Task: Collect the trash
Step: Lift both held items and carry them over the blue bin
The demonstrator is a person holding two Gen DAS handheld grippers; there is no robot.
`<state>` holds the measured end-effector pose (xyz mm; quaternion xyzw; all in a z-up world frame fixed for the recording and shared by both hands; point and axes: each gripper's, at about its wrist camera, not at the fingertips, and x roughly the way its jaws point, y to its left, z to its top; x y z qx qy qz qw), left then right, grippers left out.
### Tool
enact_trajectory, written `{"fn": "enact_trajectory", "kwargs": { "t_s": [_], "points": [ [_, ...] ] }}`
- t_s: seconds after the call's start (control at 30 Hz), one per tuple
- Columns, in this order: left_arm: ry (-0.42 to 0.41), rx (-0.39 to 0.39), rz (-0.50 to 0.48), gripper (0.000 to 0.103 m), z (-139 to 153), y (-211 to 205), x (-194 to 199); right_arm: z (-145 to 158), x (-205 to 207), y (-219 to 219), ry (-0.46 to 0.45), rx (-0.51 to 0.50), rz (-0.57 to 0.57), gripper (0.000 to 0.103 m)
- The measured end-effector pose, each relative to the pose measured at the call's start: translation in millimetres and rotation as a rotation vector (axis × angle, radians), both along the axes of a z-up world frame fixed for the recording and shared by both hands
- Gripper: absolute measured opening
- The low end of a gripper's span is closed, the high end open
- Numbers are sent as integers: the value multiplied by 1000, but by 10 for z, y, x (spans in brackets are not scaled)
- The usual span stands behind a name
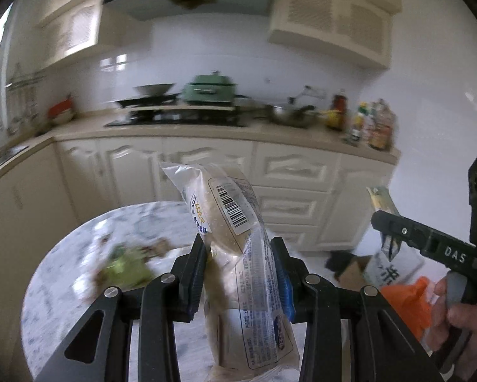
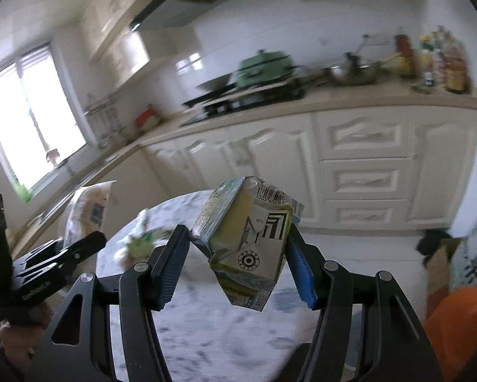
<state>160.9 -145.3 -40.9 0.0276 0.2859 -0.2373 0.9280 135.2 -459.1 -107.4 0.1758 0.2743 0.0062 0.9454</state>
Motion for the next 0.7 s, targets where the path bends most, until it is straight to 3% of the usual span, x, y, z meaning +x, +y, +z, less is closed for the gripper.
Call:
{"fn": "enact_trajectory", "kwargs": {
  "t_s": [0.3, 0.7],
  "points": [
    [78, 13, -213, 35, -271, -1040, 267, -272, -370, -864, 72, -2, -210, 61],
    [281, 120, -461, 35, -1158, -2616, 784, -1330, -515, -1679, 283, 126, -359, 61]
  ]
}}
